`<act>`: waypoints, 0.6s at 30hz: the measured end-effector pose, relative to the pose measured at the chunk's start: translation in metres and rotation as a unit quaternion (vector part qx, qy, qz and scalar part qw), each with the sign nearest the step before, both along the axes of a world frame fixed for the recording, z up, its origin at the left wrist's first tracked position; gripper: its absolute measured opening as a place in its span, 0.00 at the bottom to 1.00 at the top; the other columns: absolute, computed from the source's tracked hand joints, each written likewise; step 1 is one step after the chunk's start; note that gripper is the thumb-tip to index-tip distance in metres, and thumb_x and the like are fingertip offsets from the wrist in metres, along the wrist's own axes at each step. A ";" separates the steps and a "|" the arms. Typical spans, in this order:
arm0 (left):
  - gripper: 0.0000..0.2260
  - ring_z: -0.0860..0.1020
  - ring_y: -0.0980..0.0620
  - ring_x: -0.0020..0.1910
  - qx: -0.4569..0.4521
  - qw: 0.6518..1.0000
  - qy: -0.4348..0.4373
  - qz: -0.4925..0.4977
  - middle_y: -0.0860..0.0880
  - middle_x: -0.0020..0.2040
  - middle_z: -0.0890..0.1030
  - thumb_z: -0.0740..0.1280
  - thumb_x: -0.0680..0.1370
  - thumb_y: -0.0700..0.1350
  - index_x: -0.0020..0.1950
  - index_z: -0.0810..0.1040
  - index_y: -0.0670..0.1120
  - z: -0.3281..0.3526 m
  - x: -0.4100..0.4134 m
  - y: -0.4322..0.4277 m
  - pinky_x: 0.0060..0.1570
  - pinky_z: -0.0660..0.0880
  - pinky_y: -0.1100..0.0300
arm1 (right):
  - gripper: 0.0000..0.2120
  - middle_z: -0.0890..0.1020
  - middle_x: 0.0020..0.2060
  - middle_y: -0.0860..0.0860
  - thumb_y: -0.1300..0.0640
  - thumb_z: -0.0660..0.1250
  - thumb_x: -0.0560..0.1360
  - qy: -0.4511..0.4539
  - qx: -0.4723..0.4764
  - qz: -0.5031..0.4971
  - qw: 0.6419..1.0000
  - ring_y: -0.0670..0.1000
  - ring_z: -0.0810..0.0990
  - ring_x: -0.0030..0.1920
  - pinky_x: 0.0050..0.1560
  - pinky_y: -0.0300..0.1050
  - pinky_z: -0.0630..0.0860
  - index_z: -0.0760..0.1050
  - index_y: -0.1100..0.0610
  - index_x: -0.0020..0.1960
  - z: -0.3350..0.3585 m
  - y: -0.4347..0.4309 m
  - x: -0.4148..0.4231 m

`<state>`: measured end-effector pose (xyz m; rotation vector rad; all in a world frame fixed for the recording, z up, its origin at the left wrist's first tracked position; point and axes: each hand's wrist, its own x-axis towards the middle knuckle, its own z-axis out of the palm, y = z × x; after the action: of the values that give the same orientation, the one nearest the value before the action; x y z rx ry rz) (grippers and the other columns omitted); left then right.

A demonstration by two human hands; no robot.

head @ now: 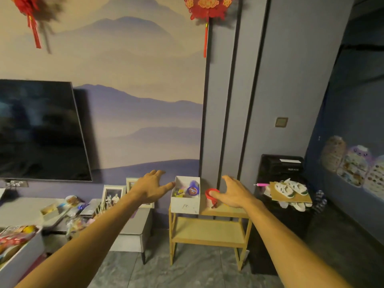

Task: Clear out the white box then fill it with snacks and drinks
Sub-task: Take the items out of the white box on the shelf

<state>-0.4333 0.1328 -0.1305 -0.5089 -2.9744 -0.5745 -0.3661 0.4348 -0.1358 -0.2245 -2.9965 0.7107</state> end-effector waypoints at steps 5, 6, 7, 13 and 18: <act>0.43 0.69 0.42 0.77 0.011 1.000 -0.019 0.004 0.47 0.82 0.66 0.58 0.74 0.76 0.82 0.63 0.52 -0.035 -0.109 0.016 0.71 0.71 0.40 | 0.48 0.62 0.84 0.53 0.31 0.71 0.75 -0.016 0.014 -0.002 1.000 0.60 0.67 0.80 0.72 0.60 0.73 0.55 0.50 0.85 -0.019 0.013 -0.100; 0.42 0.70 0.42 0.77 0.013 0.999 -0.029 0.005 0.47 0.82 0.66 0.59 0.75 0.76 0.82 0.63 0.52 -0.042 -0.131 0.018 0.72 0.71 0.40 | 0.48 0.61 0.84 0.53 0.31 0.71 0.75 -0.020 0.016 -0.003 1.000 0.60 0.66 0.80 0.73 0.60 0.72 0.55 0.50 0.85 -0.022 0.013 -0.120; 0.41 0.70 0.41 0.76 0.016 0.999 -0.040 0.003 0.46 0.81 0.66 0.60 0.76 0.74 0.82 0.64 0.52 -0.050 -0.155 0.020 0.71 0.72 0.41 | 0.48 0.61 0.84 0.53 0.31 0.71 0.75 -0.025 0.020 -0.004 0.999 0.60 0.65 0.81 0.73 0.61 0.71 0.55 0.50 0.85 -0.026 0.014 -0.141; 0.36 0.76 0.41 0.71 0.069 0.993 -0.101 -0.002 0.43 0.77 0.73 0.64 0.79 0.69 0.80 0.66 0.48 -0.076 -0.285 0.034 0.69 0.74 0.44 | 0.44 0.68 0.80 0.53 0.31 0.72 0.75 -0.051 0.013 -0.009 0.999 0.58 0.71 0.76 0.68 0.58 0.75 0.61 0.50 0.82 -0.050 0.020 -0.249; 0.36 0.76 0.42 0.70 0.056 0.991 -0.118 -0.007 0.44 0.76 0.74 0.64 0.79 0.69 0.80 0.66 0.49 -0.106 -0.359 0.053 0.68 0.75 0.45 | 0.44 0.68 0.80 0.52 0.31 0.71 0.75 -0.085 0.017 -0.013 0.996 0.58 0.72 0.76 0.68 0.57 0.76 0.60 0.49 0.83 -0.081 0.032 -0.323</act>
<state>-0.7918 0.1855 -0.2361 -0.4837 -3.1344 -0.8527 -0.6888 0.4671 -0.2168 -0.3389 -3.1557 0.6711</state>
